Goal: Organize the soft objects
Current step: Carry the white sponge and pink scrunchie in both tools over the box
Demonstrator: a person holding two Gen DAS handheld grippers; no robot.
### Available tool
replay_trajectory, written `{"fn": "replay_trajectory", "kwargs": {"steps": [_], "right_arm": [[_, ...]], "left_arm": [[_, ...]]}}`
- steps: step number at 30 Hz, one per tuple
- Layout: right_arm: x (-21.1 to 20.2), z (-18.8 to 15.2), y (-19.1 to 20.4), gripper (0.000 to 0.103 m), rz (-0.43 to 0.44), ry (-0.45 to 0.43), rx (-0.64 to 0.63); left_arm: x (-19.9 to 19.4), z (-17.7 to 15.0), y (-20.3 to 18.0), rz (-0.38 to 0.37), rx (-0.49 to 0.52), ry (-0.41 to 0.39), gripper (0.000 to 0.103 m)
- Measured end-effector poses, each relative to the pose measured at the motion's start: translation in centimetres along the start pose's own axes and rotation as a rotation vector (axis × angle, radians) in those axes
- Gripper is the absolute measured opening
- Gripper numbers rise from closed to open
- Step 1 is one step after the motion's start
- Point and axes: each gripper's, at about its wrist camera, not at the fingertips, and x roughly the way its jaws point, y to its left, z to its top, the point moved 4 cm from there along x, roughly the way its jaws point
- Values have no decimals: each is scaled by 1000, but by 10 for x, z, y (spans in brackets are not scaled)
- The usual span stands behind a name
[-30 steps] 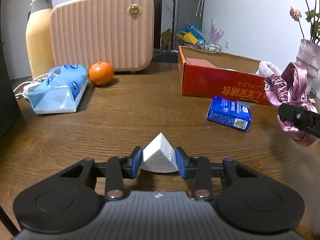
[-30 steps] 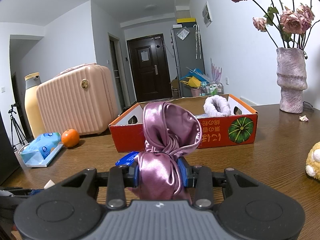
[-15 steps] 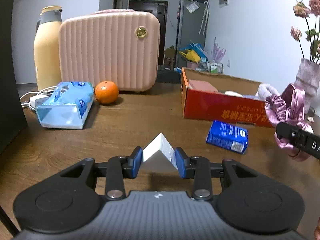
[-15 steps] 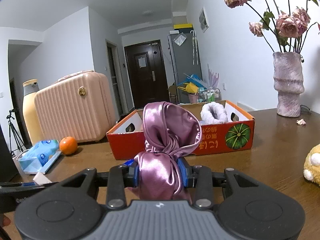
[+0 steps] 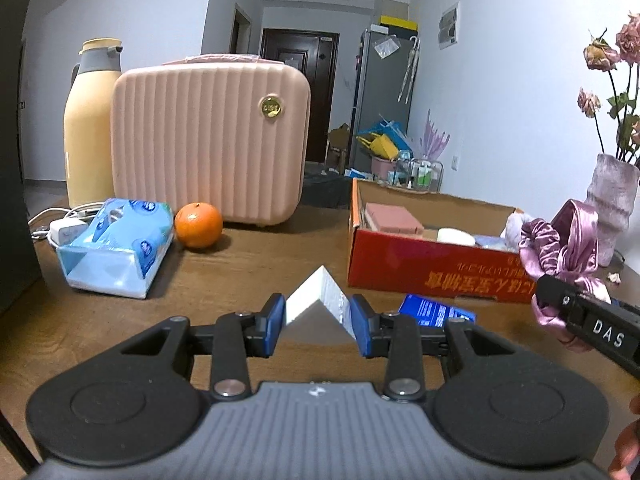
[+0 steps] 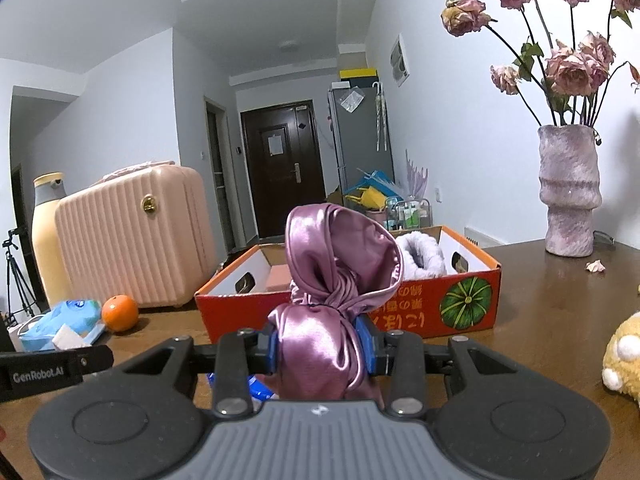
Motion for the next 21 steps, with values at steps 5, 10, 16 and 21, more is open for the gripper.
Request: {"fn": "replay_trajectory", "kwargs": {"steps": [5,10,16,21], "right_arm": [[5,3,-2,36,-6,-15,-5],[11,7,-6,36,-21,-34,-1],[20,13,-13,36,-41,-61,7],[31,18,-18,36,-55,-69,15]], "left_arm": [[7,8,-8,-1,-12,-18,37],[16,16,-14,-8,-31,-31,37],[26,23,-24,-13,-42,-50,37],[33,30,-33,-13,-45,-70,37]]}}
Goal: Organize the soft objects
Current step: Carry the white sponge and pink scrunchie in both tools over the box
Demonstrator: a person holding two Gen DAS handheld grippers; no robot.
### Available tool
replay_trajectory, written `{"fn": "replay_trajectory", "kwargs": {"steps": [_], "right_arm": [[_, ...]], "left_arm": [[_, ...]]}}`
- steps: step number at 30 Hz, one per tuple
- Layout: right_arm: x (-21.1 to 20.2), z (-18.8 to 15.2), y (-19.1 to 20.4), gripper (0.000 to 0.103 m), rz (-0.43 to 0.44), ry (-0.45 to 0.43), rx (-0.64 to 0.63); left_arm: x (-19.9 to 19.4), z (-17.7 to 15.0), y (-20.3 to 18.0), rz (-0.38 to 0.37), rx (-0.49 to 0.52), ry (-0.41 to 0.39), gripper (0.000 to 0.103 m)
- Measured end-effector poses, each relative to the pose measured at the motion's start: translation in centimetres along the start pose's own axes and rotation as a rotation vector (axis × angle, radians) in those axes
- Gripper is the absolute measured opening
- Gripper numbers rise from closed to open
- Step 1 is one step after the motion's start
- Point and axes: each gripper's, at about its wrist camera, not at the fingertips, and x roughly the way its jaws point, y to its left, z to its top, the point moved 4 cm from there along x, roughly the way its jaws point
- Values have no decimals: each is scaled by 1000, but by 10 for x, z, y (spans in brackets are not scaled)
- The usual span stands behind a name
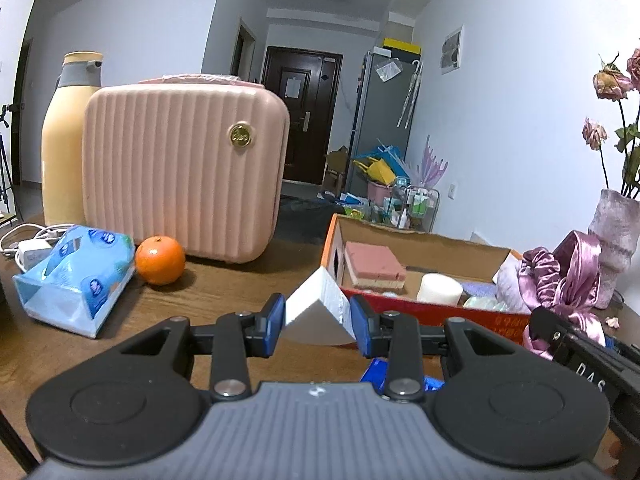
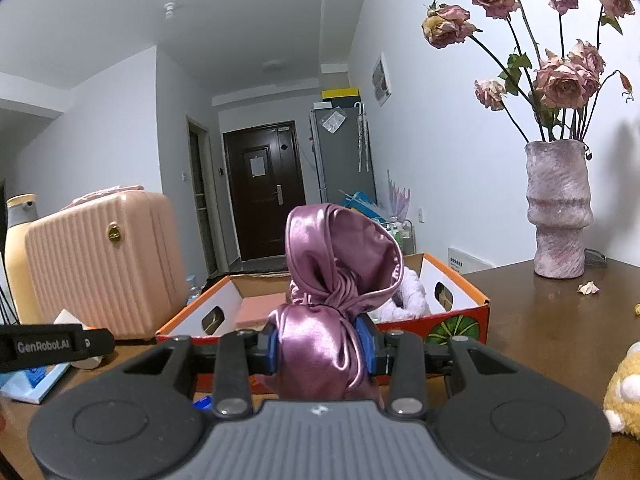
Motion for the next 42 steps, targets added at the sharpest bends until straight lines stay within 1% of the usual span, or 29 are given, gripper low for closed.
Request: {"fn": "replay_trajectory", "kwargs": {"steps": [12,21,32,42], "right_arm": [[22,6,0,36,-6,-22,-14],[42,11,-3,36,-16,-35,-19],[75,19,-9,36,-25,-44,-36],[103,24,-16,37,-43,-41,-54]], "left_arm": [[22,14,-15,-9,-28,-24,37],[45,23,-27,-20,-46,-24,37],[81,33,-44,-28,-41,-33,37],[105,40,-62,-30,-7,-48,37]]}}
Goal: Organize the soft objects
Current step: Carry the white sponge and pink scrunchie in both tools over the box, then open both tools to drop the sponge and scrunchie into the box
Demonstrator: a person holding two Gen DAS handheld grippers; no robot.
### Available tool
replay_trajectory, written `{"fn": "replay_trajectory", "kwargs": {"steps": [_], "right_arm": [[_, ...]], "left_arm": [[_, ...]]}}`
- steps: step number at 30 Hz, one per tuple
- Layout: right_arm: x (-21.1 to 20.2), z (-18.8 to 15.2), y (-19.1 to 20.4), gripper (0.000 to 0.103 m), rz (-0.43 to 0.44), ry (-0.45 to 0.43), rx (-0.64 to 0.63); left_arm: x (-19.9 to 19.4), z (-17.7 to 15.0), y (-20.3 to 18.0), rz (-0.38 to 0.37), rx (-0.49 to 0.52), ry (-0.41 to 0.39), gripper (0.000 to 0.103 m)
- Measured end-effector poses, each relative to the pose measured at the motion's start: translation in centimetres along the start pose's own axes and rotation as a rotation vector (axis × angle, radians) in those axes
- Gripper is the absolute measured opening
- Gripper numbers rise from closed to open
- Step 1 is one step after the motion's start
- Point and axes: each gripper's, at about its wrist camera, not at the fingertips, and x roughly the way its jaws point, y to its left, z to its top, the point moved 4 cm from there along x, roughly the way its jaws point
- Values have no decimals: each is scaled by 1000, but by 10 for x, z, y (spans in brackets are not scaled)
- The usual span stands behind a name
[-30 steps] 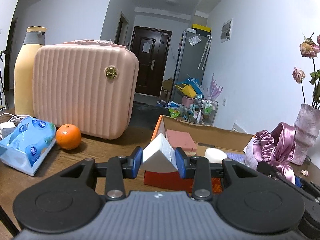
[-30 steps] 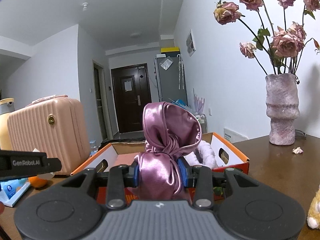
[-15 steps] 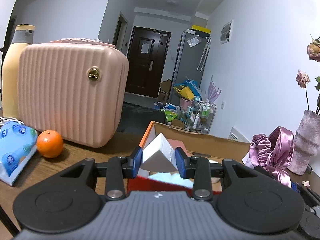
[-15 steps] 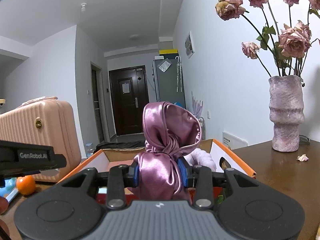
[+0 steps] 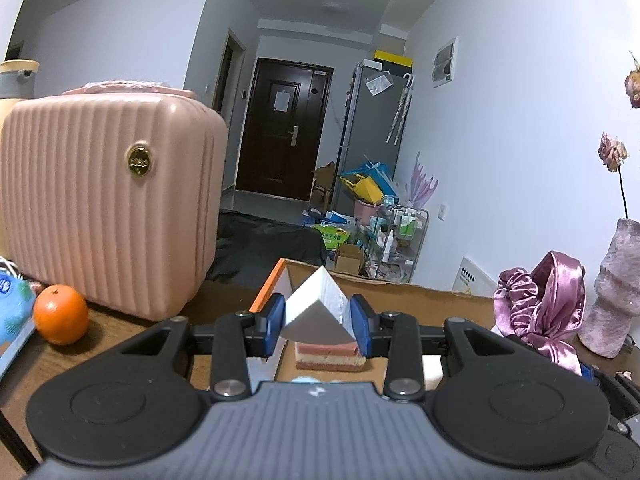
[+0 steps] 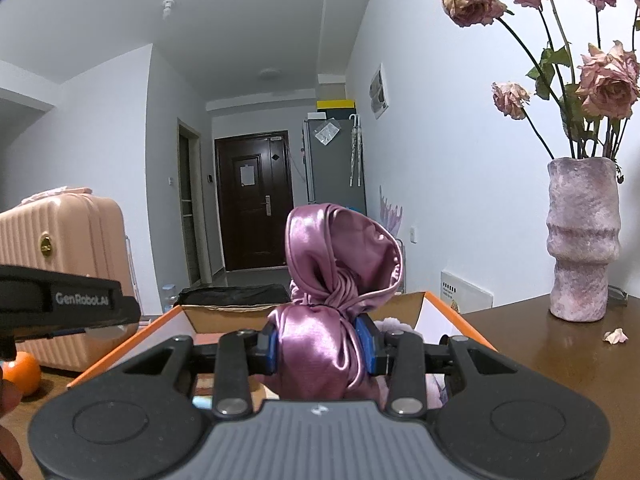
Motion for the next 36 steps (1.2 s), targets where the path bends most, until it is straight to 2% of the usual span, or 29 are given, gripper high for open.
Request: {"fn": "replay_trajectory", "kwargs": {"steps": [8,17,20,22,25,27,28,30,34,36], "right_arm": [[20,0,-1,37,-27,8,-22],[34,-5,-7,38,-36,74,-17],[36,-6,-7,41,-33,88,-29],[36,-7,-7,43,-32,91,-26],[36,-6,-10,52,-32,91,-15],[35,-6,-11,65,-28,89,-6],[34,-6,-11,68,-28,84,-4],[32,-6,-11,83,-36,73,-5],[30,-4,-14,89,-37,55,14],[30,-4,-15,97,-40,56,21]], "left_arm": [[23,5,-6,4,8,4,37],[44,-2,-4,29,22,52,37],[44,-3,-4,37,29,50,40],[44,-3,-2,47,25,45,46],[43,-3,1,55,14,40,59],[41,-2,3,63,8,28,78],[40,-1,3,75,6,18,82],[35,0,4,93,6,-9,101],[28,2,6,107,-6,-43,103],[28,2,8,109,-19,-42,103]]}}
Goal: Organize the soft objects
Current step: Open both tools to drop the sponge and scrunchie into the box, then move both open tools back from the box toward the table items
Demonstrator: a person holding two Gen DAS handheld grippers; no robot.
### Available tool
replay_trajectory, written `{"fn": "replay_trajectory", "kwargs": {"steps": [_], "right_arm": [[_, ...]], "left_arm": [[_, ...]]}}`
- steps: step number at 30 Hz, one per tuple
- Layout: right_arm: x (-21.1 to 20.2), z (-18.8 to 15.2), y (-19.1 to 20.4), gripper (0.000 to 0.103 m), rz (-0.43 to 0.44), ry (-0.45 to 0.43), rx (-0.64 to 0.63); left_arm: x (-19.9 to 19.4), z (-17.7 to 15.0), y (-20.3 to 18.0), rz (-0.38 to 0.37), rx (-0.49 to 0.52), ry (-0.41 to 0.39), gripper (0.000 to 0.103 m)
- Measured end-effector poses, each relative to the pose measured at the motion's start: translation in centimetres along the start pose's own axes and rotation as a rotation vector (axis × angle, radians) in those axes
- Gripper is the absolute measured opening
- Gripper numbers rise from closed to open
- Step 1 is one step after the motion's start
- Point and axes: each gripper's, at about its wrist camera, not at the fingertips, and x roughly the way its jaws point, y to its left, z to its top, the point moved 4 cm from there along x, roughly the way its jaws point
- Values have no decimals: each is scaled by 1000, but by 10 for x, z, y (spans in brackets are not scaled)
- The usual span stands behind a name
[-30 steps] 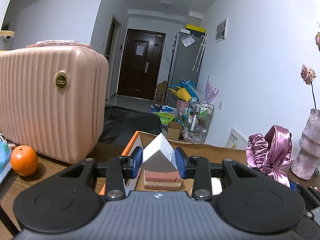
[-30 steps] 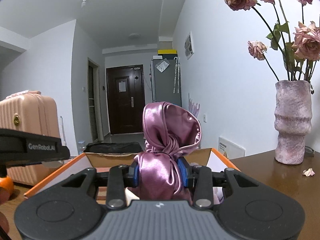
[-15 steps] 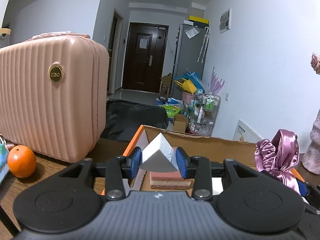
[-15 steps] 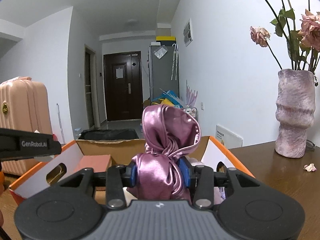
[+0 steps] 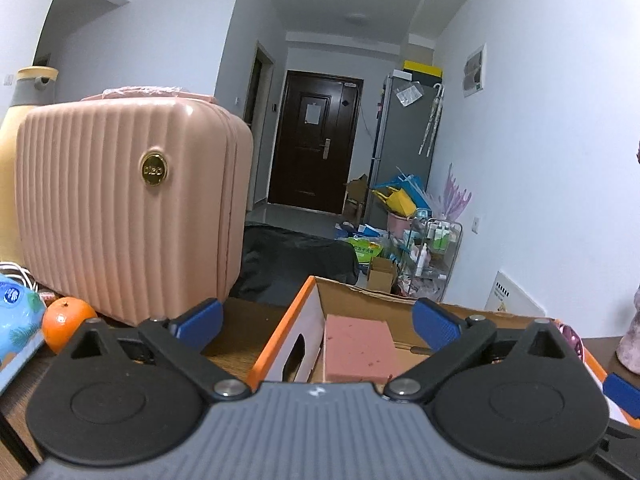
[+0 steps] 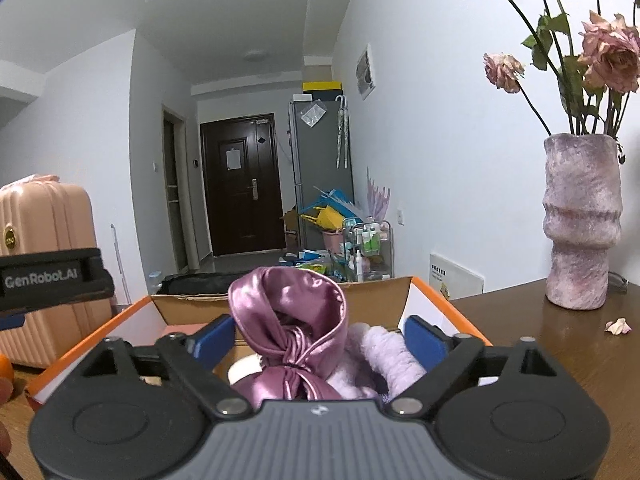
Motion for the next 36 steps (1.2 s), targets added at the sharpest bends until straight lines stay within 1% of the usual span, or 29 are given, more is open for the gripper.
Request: {"fn": "replay_trajectory", "kwargs": {"steps": [4,10,18,24,36], "right_arm": [[-1,1,-4,103,-10,-10,15],[0,0,-5,103,-11,1,28],[-8,-1,-3,103,-5,-19,16],[-22,-6,1,103,-6,-31,-20],[-52,-13,-7,103,-16,-22,-40]], "left_arm": [[2,2,3,11,-15,6,103],[4,-1,3,14,-12,20,103],[-2,-3,2,9,9,3,103],[-14,-6,5,17,29,-15,103],[-41,-10,21,30,33,-14,103]]}}
